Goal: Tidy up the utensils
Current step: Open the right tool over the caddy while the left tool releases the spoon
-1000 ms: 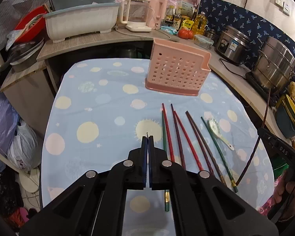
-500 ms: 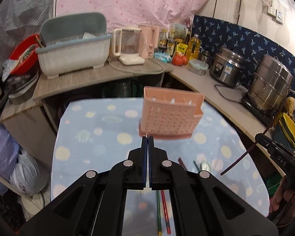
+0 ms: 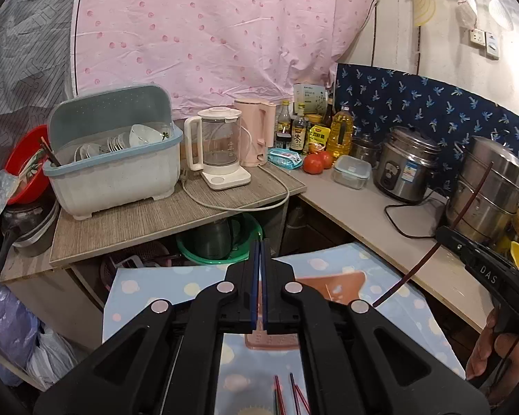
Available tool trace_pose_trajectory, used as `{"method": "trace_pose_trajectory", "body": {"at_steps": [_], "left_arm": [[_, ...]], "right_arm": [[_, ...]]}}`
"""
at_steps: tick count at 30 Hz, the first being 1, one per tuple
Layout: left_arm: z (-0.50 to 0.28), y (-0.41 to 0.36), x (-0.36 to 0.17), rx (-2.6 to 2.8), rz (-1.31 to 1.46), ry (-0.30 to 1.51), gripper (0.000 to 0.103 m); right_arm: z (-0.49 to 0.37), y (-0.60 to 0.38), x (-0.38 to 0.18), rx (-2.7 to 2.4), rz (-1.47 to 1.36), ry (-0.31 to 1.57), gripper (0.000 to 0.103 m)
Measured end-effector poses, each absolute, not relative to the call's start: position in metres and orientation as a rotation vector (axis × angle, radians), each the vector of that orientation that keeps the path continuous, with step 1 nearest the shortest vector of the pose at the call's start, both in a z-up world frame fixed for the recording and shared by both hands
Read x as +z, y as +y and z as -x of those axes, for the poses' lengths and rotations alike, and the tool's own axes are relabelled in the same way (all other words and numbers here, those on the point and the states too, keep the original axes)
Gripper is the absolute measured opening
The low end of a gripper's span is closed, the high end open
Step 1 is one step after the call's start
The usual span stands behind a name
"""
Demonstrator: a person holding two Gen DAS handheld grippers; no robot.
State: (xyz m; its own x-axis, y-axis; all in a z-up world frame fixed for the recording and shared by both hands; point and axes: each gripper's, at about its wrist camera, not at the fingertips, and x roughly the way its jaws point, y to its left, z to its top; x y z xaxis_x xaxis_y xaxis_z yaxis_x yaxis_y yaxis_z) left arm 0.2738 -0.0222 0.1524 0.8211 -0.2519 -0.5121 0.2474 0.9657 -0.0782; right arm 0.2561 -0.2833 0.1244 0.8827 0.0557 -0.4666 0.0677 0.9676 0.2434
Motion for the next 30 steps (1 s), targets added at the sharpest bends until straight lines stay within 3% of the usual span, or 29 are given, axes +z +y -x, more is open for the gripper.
{"method": "trace_pose_trajectory", "body": {"at_steps": [12,14,16,18,20,30], "left_arm": [[-0.323,-0.042,0.096,-0.272,0.001,0.671,0.001],[-0.324,-0.043,0.091,-0.26,0.0,0.676,0.003],[-0.324,-0.042,0.087,-0.257,-0.001,0.686,0.009],[-0.323,-0.039,0.084,-0.248,0.007,0.691,0.023],[-0.321,-0.036,0.083,-0.238,0.013,0.691,0.031],[-0.277,-0.016,0.079,-0.236,0.038,0.709,0.035]], "right_arm": [[-0.311,-0.265,0.07,0.008,-0.231,0.63,0.007],[-0.312,-0.262,0.066,0.002,-0.214,0.632,0.012],[-0.31,-0.26,0.065,-0.008,-0.203,0.625,0.03],[-0.305,-0.261,0.066,-0.015,-0.207,0.614,0.035],[-0.301,-0.263,0.067,-0.014,-0.216,0.612,0.035],[-0.241,-0.266,0.07,-0.001,-0.239,0.608,0.036]]}}
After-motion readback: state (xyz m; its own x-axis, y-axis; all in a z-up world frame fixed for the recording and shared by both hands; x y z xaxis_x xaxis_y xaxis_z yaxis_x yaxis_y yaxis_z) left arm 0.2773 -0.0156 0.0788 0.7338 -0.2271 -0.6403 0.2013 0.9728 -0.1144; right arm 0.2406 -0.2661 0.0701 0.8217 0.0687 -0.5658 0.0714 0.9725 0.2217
